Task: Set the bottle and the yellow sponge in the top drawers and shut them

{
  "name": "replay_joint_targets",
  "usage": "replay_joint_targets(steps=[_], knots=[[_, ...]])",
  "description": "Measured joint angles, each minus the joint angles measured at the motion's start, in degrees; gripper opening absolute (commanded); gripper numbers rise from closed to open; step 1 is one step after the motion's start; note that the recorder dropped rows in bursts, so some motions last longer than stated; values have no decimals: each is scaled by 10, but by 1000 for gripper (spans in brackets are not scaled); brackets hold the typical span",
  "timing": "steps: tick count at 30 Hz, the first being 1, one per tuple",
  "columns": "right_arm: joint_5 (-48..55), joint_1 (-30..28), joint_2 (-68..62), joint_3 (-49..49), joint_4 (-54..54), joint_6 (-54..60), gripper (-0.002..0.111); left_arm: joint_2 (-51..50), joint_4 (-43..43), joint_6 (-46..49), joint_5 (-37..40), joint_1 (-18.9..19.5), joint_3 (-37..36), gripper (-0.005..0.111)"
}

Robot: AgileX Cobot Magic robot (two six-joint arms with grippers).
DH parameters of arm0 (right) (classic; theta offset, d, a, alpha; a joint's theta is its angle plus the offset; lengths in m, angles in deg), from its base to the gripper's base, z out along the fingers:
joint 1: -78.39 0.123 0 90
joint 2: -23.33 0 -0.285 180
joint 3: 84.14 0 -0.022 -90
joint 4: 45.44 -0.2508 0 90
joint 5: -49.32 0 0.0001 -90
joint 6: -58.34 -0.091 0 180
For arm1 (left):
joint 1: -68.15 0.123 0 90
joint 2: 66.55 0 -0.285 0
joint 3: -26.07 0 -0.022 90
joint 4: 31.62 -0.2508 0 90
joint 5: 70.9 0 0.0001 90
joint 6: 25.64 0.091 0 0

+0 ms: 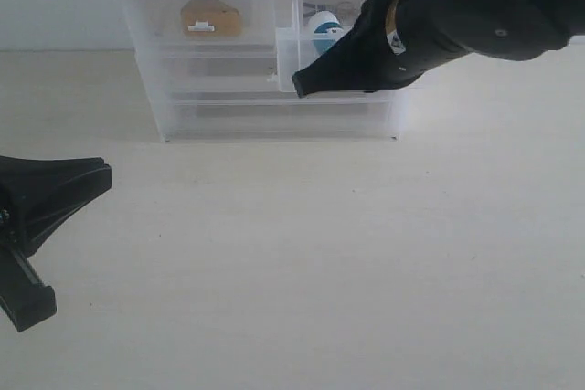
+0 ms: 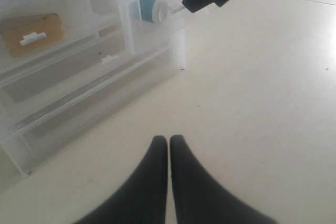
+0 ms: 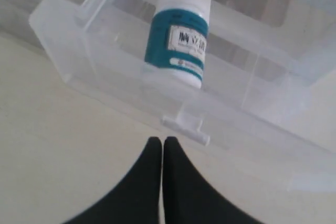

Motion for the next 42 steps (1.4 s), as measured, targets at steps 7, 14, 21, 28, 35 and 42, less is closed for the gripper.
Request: replay_joint_targets(steps=[7, 14, 21, 28, 35, 42], knots=[[-50, -29, -57, -53, 92, -87, 1, 0, 0, 0, 0, 0, 0, 4], [-95, -63, -131, -129, 114, -119, 1, 0, 0, 0, 0, 0, 0, 4], [-93, -62, -136, -139, 161, -141, 1, 0, 0, 0, 0, 0, 0, 4], [-14, -29, 44, 15, 103, -101, 1, 0, 0, 0, 0, 0, 0, 4], [-234, -6, 367, 346, 103, -164, 1, 0, 0, 0, 0, 0, 0, 4], [-318, -6, 562, 523, -2, -76, 1, 0, 0, 0, 0, 0, 0, 4]])
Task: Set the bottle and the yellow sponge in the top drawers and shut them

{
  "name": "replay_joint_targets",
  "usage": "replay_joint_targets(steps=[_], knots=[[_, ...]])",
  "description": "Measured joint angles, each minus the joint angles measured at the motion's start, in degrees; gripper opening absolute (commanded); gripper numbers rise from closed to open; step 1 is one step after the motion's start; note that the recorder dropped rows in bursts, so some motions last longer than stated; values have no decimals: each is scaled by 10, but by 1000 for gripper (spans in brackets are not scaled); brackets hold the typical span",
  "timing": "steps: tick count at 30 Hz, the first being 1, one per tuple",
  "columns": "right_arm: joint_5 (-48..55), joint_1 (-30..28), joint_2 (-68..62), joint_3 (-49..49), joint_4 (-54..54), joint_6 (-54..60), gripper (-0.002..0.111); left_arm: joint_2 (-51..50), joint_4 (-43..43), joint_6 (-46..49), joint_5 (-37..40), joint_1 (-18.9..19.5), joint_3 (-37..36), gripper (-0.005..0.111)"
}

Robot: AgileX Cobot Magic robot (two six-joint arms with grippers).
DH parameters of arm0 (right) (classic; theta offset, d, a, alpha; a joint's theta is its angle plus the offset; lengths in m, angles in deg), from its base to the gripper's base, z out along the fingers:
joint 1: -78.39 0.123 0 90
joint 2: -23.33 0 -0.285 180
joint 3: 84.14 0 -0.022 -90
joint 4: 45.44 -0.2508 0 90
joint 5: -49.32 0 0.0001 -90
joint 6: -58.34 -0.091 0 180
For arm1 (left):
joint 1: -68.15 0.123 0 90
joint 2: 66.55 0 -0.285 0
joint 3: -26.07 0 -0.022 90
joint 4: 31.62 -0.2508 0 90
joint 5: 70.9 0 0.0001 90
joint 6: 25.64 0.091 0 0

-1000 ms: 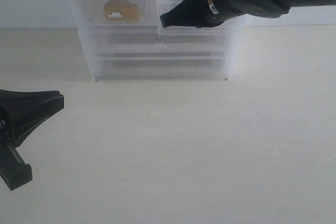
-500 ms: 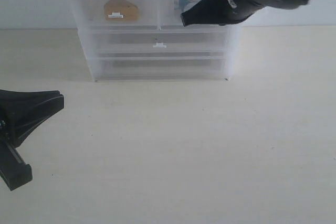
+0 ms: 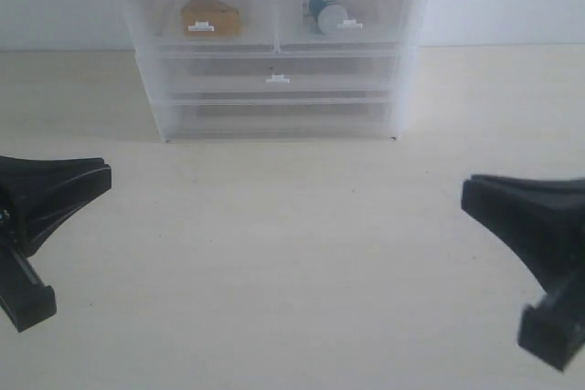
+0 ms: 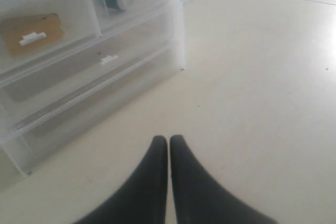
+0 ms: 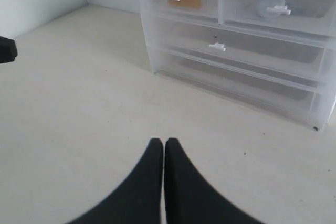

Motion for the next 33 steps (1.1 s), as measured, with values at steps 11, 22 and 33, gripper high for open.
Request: replay_joint_targets(steps=[11, 22, 33], knots=[[2, 0, 148, 120, -384, 366, 1, 0, 0, 0, 0, 0, 0, 4], [19, -125, 215, 124, -400, 361, 1, 0, 0, 0, 0, 0, 0, 4], [148, -307, 364, 125, -400, 366, 1, 0, 0, 0, 0, 0, 0, 4]])
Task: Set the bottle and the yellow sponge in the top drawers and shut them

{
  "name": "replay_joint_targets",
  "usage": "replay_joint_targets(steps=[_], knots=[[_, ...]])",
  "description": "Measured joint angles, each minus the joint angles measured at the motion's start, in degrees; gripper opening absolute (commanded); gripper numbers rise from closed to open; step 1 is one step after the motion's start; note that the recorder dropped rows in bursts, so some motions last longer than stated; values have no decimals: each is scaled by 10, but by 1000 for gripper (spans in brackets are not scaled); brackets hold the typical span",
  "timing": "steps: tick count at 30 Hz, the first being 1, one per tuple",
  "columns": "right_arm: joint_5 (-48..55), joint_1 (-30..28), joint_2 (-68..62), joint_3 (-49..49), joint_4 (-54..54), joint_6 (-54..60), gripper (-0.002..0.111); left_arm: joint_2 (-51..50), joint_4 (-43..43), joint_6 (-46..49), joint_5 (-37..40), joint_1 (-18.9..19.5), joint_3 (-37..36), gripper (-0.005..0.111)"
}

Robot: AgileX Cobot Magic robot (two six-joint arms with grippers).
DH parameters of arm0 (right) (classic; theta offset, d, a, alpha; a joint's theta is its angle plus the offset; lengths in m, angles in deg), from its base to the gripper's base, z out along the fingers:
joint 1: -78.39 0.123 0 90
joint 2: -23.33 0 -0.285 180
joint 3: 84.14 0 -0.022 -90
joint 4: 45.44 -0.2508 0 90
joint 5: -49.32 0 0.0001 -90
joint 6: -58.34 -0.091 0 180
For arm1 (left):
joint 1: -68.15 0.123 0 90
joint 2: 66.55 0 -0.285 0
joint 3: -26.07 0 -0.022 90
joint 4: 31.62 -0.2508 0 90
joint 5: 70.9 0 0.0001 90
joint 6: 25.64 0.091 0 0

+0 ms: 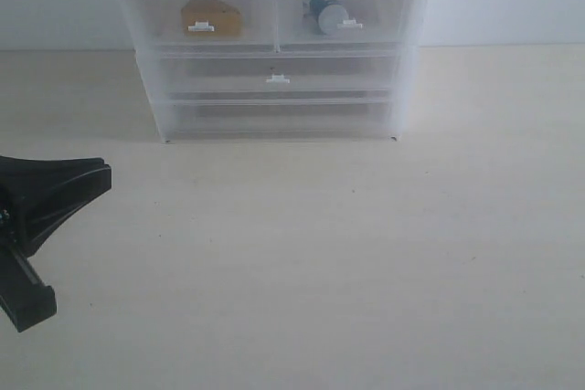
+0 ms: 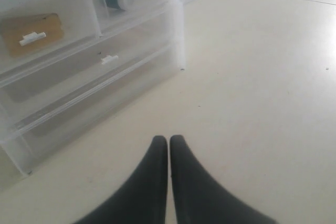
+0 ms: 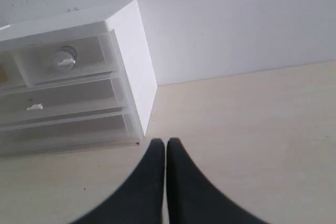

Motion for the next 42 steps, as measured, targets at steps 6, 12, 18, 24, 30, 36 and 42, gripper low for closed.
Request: replay_joint_targets(steps=[6, 12, 18, 24, 30, 36, 42], knots=[[5, 0, 0, 0, 0, 0, 1, 0, 0, 0, 0, 0, 0, 4], [6, 0, 1, 0, 0, 0, 1, 59, 3, 20, 23, 2, -22, 4], [6, 0, 1, 0, 0, 0, 1, 318, 189, 53, 184, 85, -97, 4], [7, 0, 1, 0, 0, 1, 1, 493, 220, 63, 368, 181, -110, 4], [8, 0, 1, 0, 0, 0, 1, 483, 193, 76, 384, 193, -116, 4], [8, 0, 1, 0, 0, 0, 1, 481, 495, 364, 372, 193, -116, 4], [8, 0, 1, 0, 0, 0, 1, 498, 627, 505, 373, 198, -116, 4]])
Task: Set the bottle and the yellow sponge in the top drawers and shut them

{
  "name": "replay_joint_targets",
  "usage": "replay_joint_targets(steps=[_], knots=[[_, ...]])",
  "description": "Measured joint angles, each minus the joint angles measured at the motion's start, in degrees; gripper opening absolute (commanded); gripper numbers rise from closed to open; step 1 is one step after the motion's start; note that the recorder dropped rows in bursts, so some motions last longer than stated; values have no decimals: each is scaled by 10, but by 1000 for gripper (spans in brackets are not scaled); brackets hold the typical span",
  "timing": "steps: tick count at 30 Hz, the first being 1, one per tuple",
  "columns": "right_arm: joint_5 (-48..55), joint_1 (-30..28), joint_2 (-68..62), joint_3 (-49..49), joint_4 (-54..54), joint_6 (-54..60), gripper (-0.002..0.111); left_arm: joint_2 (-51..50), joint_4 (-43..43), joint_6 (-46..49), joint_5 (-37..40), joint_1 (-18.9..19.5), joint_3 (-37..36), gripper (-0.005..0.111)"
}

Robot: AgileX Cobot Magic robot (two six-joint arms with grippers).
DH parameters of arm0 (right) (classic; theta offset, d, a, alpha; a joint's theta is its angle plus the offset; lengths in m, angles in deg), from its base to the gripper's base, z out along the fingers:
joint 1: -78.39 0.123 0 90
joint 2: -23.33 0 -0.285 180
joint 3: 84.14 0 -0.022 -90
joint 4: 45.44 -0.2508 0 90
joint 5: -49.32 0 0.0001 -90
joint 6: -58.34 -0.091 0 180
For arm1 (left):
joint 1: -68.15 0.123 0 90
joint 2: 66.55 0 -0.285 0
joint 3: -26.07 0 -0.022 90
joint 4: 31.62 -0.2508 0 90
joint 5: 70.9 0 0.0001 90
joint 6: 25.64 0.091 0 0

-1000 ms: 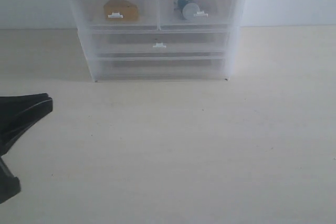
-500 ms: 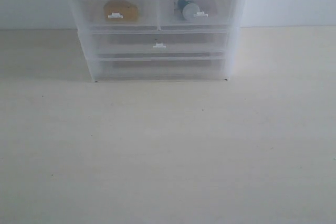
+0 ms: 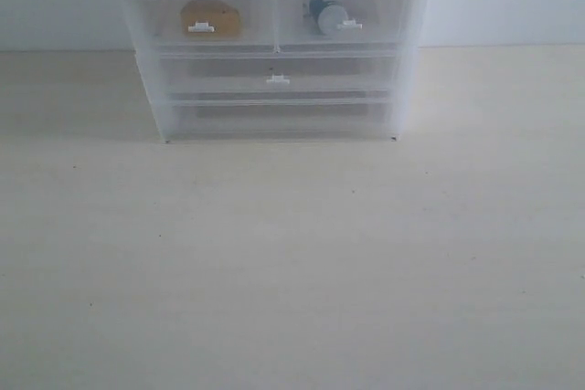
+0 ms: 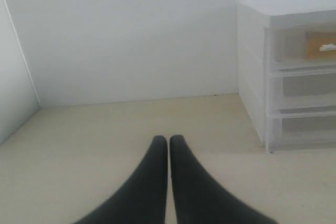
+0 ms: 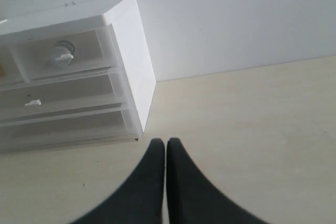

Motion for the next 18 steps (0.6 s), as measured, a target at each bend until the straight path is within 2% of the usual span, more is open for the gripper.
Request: replay_joint_targets(steps=[7, 18], knots=[[1, 0, 0, 0, 0, 1, 1, 3, 8, -23, 27, 32, 0, 4], [2, 0, 0, 0, 0, 1, 1, 3, 7, -38, 40, 35, 0, 4]])
